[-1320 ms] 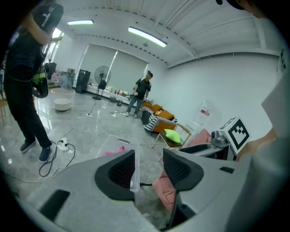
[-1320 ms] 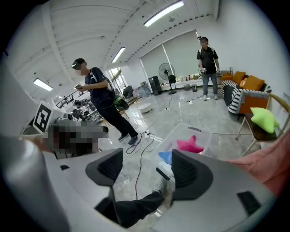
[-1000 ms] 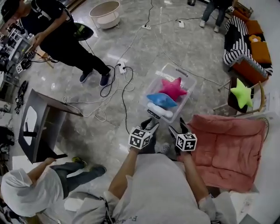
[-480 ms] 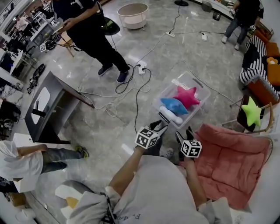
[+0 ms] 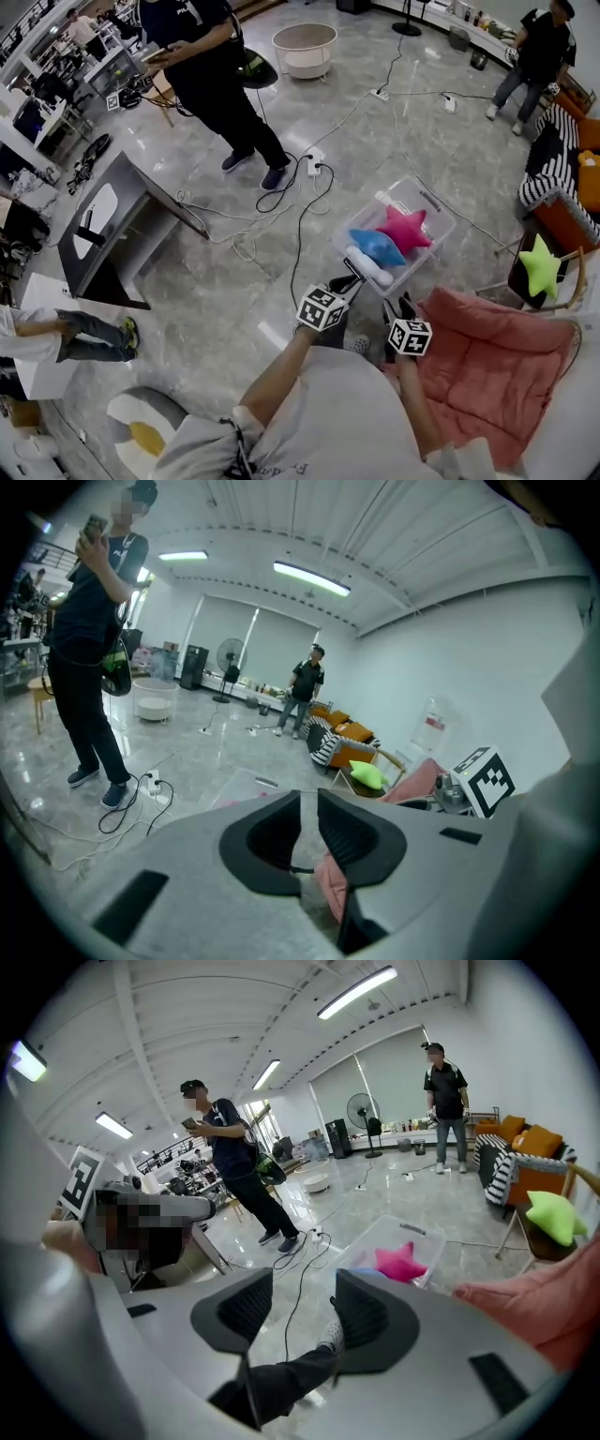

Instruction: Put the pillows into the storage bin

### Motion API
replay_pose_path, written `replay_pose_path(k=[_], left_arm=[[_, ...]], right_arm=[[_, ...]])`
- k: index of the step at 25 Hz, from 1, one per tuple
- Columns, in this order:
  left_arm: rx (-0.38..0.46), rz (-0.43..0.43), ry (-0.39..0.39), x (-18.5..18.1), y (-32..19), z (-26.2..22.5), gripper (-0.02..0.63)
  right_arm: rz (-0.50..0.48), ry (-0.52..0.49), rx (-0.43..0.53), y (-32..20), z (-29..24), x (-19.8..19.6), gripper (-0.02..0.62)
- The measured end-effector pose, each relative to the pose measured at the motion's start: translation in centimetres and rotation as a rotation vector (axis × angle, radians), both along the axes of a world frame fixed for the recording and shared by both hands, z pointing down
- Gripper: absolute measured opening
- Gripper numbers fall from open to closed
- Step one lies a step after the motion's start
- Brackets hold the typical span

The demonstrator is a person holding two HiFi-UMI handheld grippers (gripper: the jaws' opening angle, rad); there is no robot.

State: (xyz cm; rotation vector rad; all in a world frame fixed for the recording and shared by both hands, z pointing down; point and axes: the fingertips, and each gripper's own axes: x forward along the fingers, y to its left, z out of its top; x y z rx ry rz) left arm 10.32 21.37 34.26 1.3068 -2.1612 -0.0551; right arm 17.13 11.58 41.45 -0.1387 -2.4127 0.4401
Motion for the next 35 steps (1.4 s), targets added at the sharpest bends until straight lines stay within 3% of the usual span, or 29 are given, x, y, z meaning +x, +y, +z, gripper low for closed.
replay_pose_path(k=[5, 12, 24, 35], left_arm=[[-0.011, 0.011, -0.013, 0.6, -0.8, -0.5, 0.011], [-0.034, 0.044, -0.023, 1.7, -2.1, -0.1, 0.009], [-0.061, 0.025, -0.001, 2.8, -2.2, 1.0, 0.011], [-0.065, 0.035, -0.013, 2.5, -2.4, 0.4, 0.011]], right_arm=[[0.018, -0.003, 0.018, -1.0, -0.4, 0.6, 0.144], [0.074, -0.008, 0.018, -2.7, -0.2, 1.5, -0.004], [0.115, 0.019, 0.012, -3.9, 0.3, 3.8, -0.004], [0.118, 0.011, 0.021, -4.0, -0.1, 3.5, -0.005]])
